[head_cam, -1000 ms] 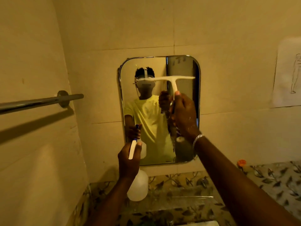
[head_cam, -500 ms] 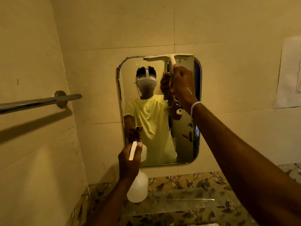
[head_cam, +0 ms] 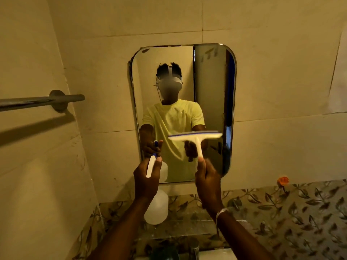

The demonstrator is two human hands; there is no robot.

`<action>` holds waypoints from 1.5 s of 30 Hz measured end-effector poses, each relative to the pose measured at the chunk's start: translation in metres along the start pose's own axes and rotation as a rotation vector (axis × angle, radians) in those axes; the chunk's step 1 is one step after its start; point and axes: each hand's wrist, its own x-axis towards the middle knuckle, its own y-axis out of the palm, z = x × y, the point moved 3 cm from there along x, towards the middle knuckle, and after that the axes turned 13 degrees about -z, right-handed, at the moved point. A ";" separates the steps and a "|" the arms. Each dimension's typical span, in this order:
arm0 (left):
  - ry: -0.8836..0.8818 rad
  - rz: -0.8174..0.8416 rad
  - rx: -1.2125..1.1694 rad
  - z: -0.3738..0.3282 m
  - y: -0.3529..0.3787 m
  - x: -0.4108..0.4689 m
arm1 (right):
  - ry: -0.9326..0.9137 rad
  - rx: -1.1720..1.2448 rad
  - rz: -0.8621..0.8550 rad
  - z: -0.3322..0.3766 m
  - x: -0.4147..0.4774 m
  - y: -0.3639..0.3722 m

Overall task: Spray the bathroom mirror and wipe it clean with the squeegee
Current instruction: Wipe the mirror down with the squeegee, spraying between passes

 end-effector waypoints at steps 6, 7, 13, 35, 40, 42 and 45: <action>-0.020 0.007 0.019 0.012 -0.002 -0.010 | 0.220 -0.055 0.031 -0.070 -0.067 -0.023; -0.023 0.009 0.023 0.013 -0.002 -0.011 | 0.248 -0.075 0.039 -0.077 -0.074 -0.027; -0.020 0.023 0.042 0.013 0.001 -0.021 | 0.410 -0.163 0.080 -0.109 -0.103 -0.041; -0.023 0.077 -0.007 -0.010 0.024 -0.028 | -0.142 0.143 -0.160 0.155 0.154 -0.043; -0.021 0.076 -0.027 -0.013 0.029 -0.025 | -0.173 0.127 -0.155 0.191 0.200 -0.033; -0.018 0.074 -0.018 -0.012 0.030 -0.024 | -0.186 0.082 -0.159 0.193 0.209 -0.029; -0.035 0.076 -0.017 -0.009 0.030 -0.023 | -0.215 0.041 -0.172 0.189 0.216 -0.027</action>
